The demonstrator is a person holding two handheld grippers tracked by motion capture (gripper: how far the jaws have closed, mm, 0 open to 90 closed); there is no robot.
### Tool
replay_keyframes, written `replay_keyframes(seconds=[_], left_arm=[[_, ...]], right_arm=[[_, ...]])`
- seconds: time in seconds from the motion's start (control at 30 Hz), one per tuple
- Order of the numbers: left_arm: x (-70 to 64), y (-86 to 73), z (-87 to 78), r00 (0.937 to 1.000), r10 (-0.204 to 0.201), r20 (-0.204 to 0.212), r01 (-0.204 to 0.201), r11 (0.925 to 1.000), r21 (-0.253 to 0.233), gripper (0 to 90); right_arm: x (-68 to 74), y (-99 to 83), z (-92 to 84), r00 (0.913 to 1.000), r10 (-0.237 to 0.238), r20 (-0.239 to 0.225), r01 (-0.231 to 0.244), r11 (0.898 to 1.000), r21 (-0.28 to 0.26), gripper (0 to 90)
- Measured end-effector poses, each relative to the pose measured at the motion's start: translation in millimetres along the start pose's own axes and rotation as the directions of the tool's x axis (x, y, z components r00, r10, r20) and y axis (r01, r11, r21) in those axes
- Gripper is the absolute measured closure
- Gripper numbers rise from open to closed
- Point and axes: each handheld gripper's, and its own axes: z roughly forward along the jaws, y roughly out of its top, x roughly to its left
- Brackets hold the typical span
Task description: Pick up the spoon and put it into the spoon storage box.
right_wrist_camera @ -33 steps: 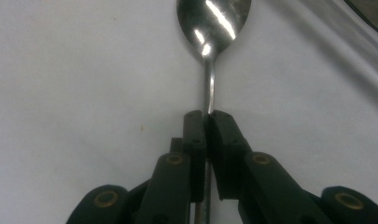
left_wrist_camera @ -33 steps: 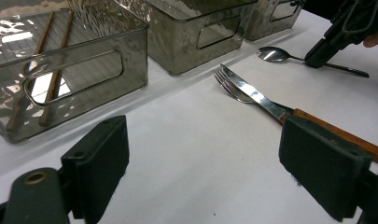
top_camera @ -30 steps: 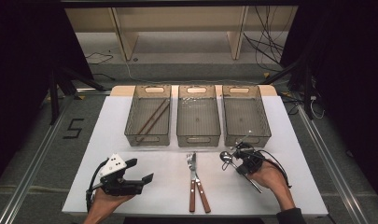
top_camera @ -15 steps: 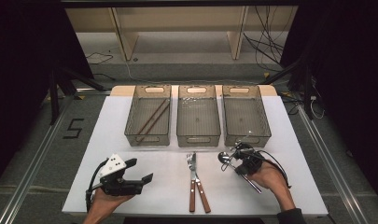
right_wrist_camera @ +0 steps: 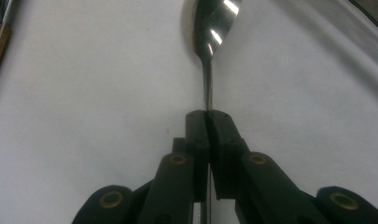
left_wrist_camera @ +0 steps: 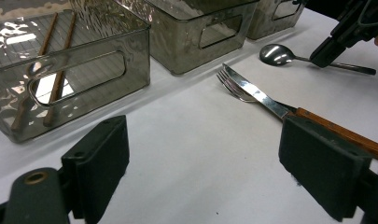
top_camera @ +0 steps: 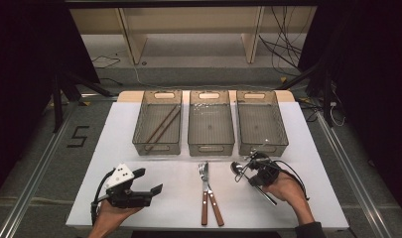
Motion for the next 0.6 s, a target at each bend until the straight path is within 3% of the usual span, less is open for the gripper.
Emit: replay_keyframes(seconds=[0.4,0.6], left_arm=[[-0.1,0.0,0.1,1.0,0.002,-0.002,-0.002,1.0,0.002,15.9],[0.5,0.0,-0.2,1.0,-0.004,-0.006,0.004,1.0,-0.007,15.9]], right_arm=[[4.1,1.5,-7.4,0.9997,-0.015,-0.018,0.014,0.999,-0.031,90.0],[7.6,5.8,-18.1,0.9992,-0.033,-0.024,0.031,0.996,-0.082,90.0]])
